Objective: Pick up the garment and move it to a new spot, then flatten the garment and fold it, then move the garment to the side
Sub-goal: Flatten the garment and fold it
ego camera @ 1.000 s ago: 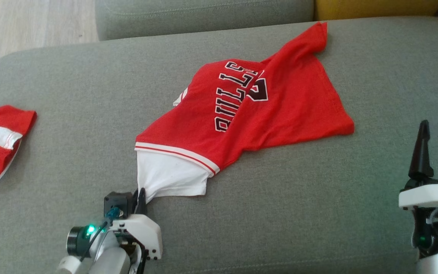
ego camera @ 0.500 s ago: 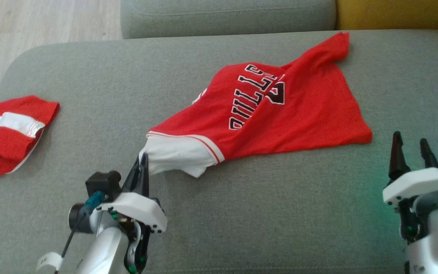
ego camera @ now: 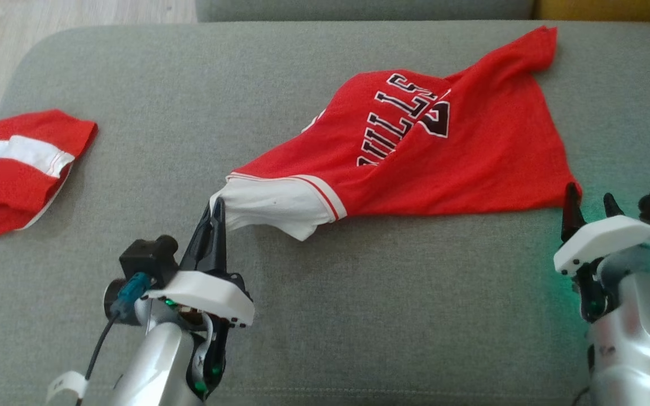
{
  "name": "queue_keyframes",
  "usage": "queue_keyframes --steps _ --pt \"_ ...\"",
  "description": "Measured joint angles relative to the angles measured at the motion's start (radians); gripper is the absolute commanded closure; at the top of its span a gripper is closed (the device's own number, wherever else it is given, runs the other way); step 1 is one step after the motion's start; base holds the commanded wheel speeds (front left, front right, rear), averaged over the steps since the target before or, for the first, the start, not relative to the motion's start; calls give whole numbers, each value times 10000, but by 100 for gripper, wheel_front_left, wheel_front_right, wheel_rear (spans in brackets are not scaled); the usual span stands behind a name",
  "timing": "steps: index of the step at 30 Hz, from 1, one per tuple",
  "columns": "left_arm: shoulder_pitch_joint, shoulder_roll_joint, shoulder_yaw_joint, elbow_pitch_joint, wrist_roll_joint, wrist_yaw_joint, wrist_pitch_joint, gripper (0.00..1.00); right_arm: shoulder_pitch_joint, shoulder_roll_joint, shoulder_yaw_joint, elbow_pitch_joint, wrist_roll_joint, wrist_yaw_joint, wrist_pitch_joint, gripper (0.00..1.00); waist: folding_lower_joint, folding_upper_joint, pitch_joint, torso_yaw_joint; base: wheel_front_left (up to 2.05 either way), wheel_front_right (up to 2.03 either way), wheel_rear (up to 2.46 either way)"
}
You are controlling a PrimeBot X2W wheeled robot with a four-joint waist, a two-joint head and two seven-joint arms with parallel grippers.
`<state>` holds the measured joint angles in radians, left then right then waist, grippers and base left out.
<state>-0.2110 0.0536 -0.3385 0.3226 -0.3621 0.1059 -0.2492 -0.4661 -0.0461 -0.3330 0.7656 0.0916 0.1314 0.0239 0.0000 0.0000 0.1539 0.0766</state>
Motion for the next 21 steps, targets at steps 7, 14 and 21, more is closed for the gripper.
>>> queue_keyframes --steps 7,14,21 --pt "-9 -8 2 -98 102 -6 0 100 -687 -15 -380 1064 -278 0 -48 0 0 0 304 67 0 0 0" --pt "-57 -12 13 -94 102 -82 0 100 -1048 -157 -370 1760 -458 0 -48 0 0 0 380 67 0 0 0" --pt "-292 -12 171 -73 190 -107 -2 100 -1534 -339 303 2416 -182 0 82 100 0 0 416 -4 0 0 0"
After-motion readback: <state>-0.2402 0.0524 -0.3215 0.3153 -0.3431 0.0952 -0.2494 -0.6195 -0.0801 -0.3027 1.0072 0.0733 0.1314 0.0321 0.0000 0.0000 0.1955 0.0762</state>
